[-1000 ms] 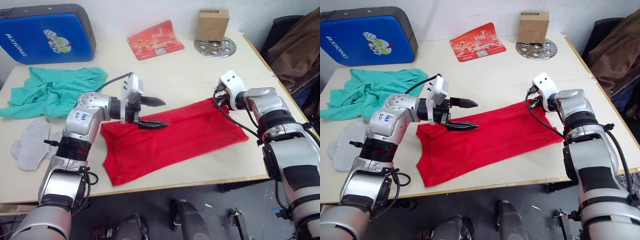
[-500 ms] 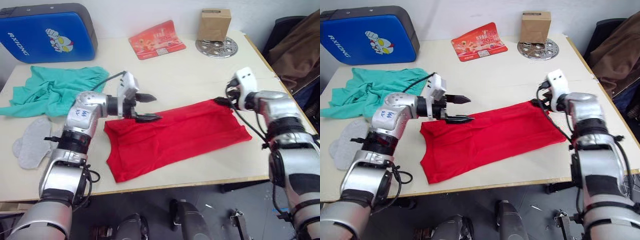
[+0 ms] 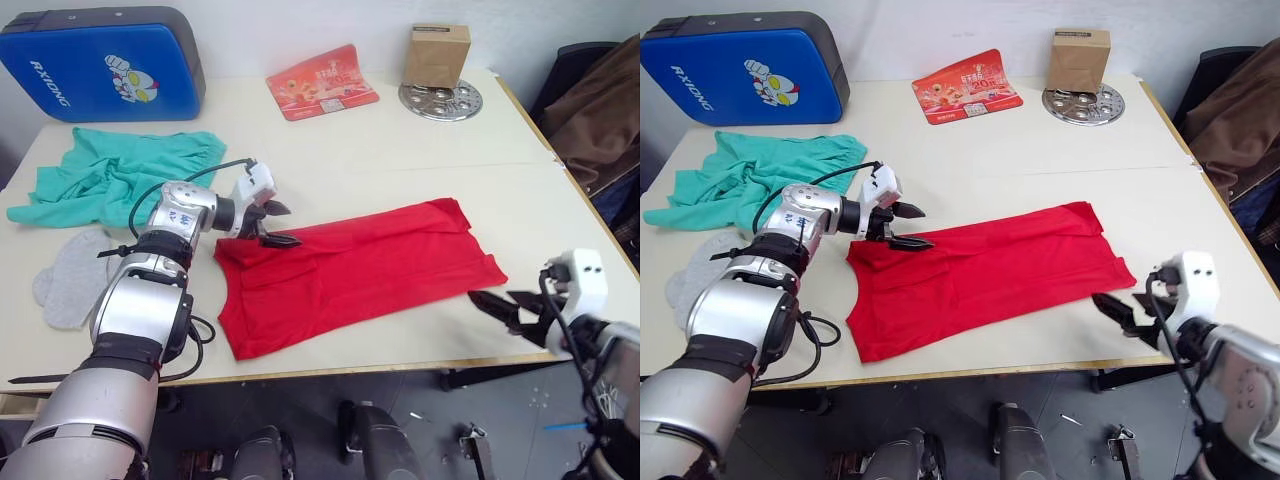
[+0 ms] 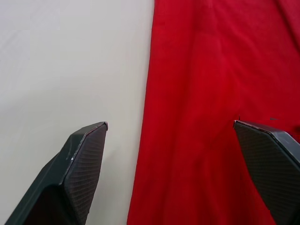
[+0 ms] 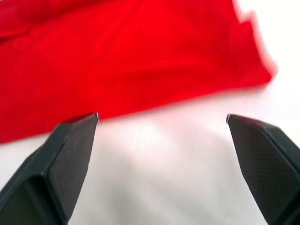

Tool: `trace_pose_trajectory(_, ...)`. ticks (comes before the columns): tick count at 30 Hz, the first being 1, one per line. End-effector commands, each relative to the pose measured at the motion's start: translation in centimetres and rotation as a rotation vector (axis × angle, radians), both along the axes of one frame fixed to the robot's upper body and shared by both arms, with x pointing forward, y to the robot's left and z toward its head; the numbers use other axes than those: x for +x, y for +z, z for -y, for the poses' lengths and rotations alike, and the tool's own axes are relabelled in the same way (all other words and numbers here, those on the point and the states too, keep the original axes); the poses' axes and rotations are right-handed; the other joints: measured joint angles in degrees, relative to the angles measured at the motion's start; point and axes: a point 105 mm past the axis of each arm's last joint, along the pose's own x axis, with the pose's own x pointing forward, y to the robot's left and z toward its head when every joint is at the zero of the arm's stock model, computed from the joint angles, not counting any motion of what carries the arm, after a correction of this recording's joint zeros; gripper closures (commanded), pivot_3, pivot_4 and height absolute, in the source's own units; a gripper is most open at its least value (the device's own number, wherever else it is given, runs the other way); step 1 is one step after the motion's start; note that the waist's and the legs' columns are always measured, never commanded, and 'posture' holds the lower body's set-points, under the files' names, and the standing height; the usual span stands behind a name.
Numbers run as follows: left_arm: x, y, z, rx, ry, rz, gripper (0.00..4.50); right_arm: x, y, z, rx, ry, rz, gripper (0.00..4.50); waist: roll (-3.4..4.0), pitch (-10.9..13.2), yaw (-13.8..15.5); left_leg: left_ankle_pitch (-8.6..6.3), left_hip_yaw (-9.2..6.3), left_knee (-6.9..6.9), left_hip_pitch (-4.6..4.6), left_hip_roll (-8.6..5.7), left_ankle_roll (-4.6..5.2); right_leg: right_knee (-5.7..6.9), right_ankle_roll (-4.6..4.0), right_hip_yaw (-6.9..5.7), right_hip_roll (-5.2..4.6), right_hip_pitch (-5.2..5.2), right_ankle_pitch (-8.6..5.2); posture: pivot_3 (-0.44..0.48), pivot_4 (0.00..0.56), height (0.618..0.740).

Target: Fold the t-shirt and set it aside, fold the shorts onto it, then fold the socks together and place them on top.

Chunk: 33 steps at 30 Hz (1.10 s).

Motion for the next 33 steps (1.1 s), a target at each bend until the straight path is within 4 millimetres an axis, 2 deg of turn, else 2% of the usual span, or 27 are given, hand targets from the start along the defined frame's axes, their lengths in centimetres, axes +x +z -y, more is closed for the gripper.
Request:
trace_pose_trajectory(1, 0.8, 1.0, 0.0, 0.006, 0.048, 0.051, 0.00, 0.4, 0.5, -0.2, 0.052, -0.080, 0.054, 0.03, 0.00, 0.0, 0.0, 0.00, 0.00, 0.00, 0.00, -0.01, 0.00, 0.00, 0.00, -0.01, 0.03, 0.00, 0.00, 0.000, 0.150, 0.740)
trace_pose_trajectory(9, 0.9, -0.2, -0.9, 0.055, 0.091, 0.032, 0.00, 2.5, -0.6, -1.1, 0.167, -0.152, 0.024, 0.03, 0.00, 0.0, 0.0, 0.00, 0.00, -0.01, -0.03, -0.04, 0.00, 0.05, -0.02, -0.04, 0.08, 0.00, 0.00, 0.000, 0.150, 0.740)
trace_pose_trajectory(13, 0.7, -1.6, -1.4, 0.113, 0.102, 0.015, 0.89, 3.3, -1.0, -1.4, 0.196, -0.164, 0.013, 0.00, -0.03, 0.0, 0.0, 0.00, -0.01, -0.03, -0.02, -0.04, 0.00, 0.09, -0.01, -0.04, 0.10, 0.02, 0.00, 0.000, 0.150, 0.740)
trace_pose_trajectory(16, 0.6, -2.0, -1.4, 0.121, 0.100, 0.005, 1.78, 3.5, -1.5, -1.7, 0.188, -0.155, -0.001, 0.58, -0.16, -0.1, -0.2, 0.00, 0.00, -0.03, 0.02, -0.03, 0.00, 0.08, -0.02, -0.04, 0.11, 0.07, 0.00, 0.000, 0.150, 0.740)
trace_pose_trajectory(24, -0.7, -3.0, -1.3, 0.107, 0.013, -0.079, 4.46, 4.3, -2.0, -1.2, 0.197, -0.175, -0.002, 3.48, -0.19, -0.2, -0.3, 0.00, 0.11, -0.08, 0.33, -0.02, -0.01, 0.04, -0.06, 0.07, 0.12, 0.23, -0.03, 0.000, 0.150, 0.740)
trace_pose_trajectory(27, -1.1, -3.1, -1.6, 0.092, -0.004, -0.105, 4.50, 4.8, -1.7, -1.0, 0.203, -0.178, 0.006, 4.45, -0.19, -0.2, -0.4, -0.01, 0.32, -0.24, 0.58, 0.00, -0.02, 0.06, -0.08, 0.31, 0.12, 0.30, -0.04, 0.000, 0.150, 0.740)
trace_pose_trajectory(33, -1.8, -3.1, -2.7, -0.009, 0.009, -0.143, 4.50, 6.7, -1.0, -1.3, 0.185, -0.138, 0.020, 4.45, -0.19, -0.2, -1.0, -0.02, 0.56, -0.31, 0.71, 0.08, -0.04, 0.09, -0.09, 0.50, 0.12, 0.26, -0.05, 0.000, 0.150, 0.740)
